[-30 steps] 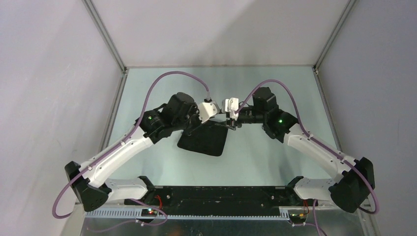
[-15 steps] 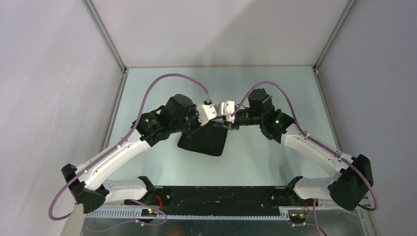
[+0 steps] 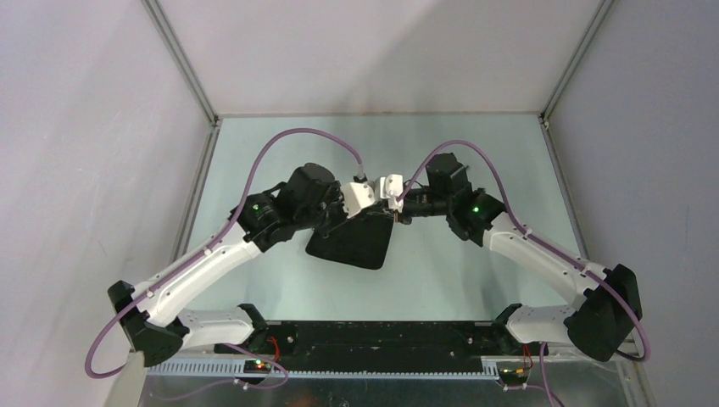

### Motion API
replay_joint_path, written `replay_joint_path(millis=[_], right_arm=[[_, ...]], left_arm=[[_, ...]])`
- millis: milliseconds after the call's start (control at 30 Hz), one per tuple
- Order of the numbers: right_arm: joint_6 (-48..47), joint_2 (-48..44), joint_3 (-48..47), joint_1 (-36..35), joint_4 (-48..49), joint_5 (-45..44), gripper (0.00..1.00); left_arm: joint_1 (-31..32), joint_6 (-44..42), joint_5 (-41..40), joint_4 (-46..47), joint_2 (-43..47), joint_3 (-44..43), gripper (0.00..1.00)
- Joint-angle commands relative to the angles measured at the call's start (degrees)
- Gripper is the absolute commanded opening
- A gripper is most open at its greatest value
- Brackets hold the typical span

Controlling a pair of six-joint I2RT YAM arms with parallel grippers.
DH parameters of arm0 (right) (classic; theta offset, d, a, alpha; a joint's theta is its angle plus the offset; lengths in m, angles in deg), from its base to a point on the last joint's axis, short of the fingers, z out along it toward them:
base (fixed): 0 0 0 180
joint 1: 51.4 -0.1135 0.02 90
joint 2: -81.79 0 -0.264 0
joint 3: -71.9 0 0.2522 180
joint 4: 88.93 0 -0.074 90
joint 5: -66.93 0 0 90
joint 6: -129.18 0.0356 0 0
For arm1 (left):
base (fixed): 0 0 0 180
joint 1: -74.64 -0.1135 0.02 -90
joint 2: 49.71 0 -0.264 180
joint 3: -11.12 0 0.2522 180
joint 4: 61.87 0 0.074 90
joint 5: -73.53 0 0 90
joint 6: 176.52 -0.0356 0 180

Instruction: Sort the hair-cutting tools

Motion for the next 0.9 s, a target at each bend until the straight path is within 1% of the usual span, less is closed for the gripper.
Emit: replay_joint_path(millis=[0, 33, 67, 133, 233, 267, 367, 400, 433, 500, 600, 733, 867], right_arm=[[0.0, 0.5, -2.1, 0.4, -1.1, -0.1, 0.00], [-0.1, 0.7, -2.2, 0.6, -1.8, -0.6, 0.00], [-0.1, 0.8, -2.1, 0.9, -3.1, -1.9, 0.00], [-0.2, 1.2, -2.0, 1.1, -5.0, -4.1, 0.00], [0.6, 1.4, -0.5, 1.6, -5.8, -7.4, 0.00], [1.2, 1.5, 0.7, 2.0, -5.4, -9.0, 0.00], [5.8, 1.8, 4.8, 2.4, -2.5, -12.4, 0.00], [7.1, 2.1, 5.7, 2.3, -1.9, -14.0, 0.00], [7.8, 2.3, 7.3, 2.3, -0.6, -14.5, 0.00], [10.4, 3.1, 9.6, 2.2, 1.9, -16.1, 0.00], [14.7, 4.8, 12.4, 2.1, 5.4, -19.8, 0.00], [19.0, 7.3, 15.2, 1.7, 11.2, -24.7, 0.00], [22.0, 10.1, 16.3, 1.8, 14.6, -26.7, 0.00]], left_arm=[[0.3, 0.9, -3.4, 4.1, 0.9, 0.1, 0.30], [0.1, 1.8, -5.1, 5.7, 1.5, 1.0, 0.37], [-0.1, 2.3, -5.8, 6.4, 2.0, 1.6, 0.48], [-2.1, 4.1, -6.1, 8.2, 3.2, 2.9, 0.56], [-5.8, 8.2, -3.5, 10.1, 4.9, 4.2, 0.63], [-7.7, 9.2, -2.8, 10.5, 5.6, 4.6, 0.68], [-11.4, 15.0, -1.9, 14.0, 6.6, 7.3, 0.76], [-13.6, 16.5, -1.6, 14.7, 6.7, 7.9, 0.77], [-14.7, 19.7, -1.3, 15.9, 6.7, 8.8, 0.78], [-19.0, 24.7, -0.3, 17.4, 6.1, 10.2, 0.80], [-23.7, 32.3, 2.1, 20.5, 4.0, 12.9, 0.79], [-27.5, 37.4, 5.5, 24.2, -0.3, 15.1, 0.74], [-29.2, 39.1, 7.5, 25.6, -7.0, 14.4, 0.69]])
